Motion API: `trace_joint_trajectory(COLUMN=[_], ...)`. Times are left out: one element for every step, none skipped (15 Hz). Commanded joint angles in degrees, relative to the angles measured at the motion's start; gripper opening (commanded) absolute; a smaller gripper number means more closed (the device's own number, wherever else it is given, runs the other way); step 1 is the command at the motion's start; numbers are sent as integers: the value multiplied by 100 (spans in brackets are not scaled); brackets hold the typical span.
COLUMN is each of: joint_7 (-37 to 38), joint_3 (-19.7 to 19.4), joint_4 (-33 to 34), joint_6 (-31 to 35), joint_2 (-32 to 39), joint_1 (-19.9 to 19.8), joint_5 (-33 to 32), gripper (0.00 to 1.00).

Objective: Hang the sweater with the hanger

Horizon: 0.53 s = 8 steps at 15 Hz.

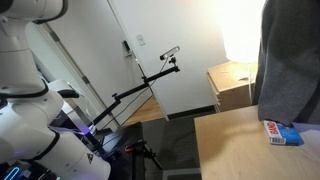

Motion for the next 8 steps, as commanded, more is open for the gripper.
trace_joint_trajectory(joint_7=[1558,1959,2433,2681,3010,3232,3452,3737], joint_3=[-1066,-1357,-1748,-1936,-2226,-2417,-2604,-2866], joint_4=[417,480,551,615,681,742,780,846], joint_6=[410,431,448,370,316,285,243,202], joint_2=[374,457,558,621,702,785,840,943], joint_1=[674,844,1073,1187,1359,1475,1592,1746], joint_5=[-820,-1069,-1326,-1447,-1624,-1731,-1815,-1928], gripper=[6,6,6,6,6,6,6,6])
